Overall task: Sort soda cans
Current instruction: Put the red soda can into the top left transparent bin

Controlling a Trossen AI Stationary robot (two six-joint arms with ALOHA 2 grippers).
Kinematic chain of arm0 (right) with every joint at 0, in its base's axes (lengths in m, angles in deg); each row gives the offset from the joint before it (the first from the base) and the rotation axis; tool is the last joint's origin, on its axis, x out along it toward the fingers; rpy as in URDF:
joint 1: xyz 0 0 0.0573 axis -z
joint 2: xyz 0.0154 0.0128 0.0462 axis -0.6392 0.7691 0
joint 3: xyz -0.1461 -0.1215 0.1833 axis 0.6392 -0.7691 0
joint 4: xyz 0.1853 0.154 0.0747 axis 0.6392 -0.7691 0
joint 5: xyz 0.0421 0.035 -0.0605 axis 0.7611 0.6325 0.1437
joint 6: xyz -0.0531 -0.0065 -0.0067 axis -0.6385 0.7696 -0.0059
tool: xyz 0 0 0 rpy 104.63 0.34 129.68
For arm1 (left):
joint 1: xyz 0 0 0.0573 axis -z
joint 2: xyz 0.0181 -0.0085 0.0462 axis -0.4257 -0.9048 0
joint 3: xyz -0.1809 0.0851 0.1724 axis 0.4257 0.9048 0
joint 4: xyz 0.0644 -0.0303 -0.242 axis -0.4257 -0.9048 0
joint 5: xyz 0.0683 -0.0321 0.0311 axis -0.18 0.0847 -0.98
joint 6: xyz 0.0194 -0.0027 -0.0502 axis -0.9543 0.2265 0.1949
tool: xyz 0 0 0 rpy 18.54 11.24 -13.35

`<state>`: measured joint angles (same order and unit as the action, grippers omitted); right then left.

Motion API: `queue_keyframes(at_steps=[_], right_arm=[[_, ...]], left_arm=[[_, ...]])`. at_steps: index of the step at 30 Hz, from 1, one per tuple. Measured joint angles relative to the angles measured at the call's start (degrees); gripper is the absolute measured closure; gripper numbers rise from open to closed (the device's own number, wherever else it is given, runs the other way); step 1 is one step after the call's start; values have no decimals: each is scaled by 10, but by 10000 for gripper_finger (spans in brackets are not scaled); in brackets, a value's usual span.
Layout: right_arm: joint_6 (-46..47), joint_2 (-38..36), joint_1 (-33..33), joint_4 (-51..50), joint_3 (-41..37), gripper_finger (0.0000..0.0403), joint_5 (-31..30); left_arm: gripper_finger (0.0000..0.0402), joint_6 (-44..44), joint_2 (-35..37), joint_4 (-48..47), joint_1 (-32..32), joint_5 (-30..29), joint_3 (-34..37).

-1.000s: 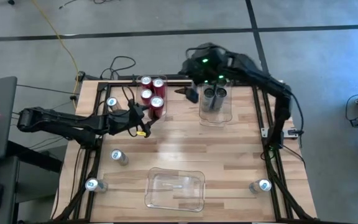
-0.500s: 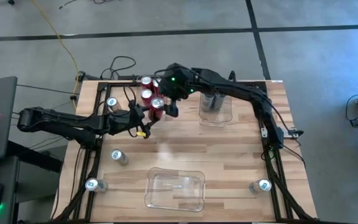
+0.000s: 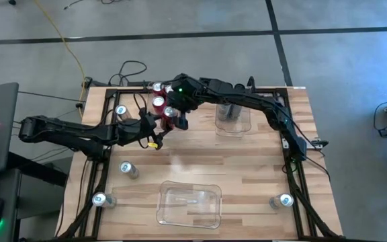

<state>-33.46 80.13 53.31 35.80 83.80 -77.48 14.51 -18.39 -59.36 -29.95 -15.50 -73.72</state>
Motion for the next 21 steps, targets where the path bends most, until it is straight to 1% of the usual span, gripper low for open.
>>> queue_keyframes(at_steps=[4,11,13,19,21], right_arm=[[0,-1,1,2,0,26,0],[0,-1,1,0,0,87,7],[0,-1,1,4,-6,92,9],[1,-2,1,3,-9,92,10],[1,-2,1,1,-9,94,4]], left_arm=[[107,-2,0,0,0,0,0],[107,-4,0,1,0,-1,0],[107,-4,0,-1,0,-3,0],[104,-4,-1,-4,0,-1,0],[98,-2,0,-22,0,-1,-1]])
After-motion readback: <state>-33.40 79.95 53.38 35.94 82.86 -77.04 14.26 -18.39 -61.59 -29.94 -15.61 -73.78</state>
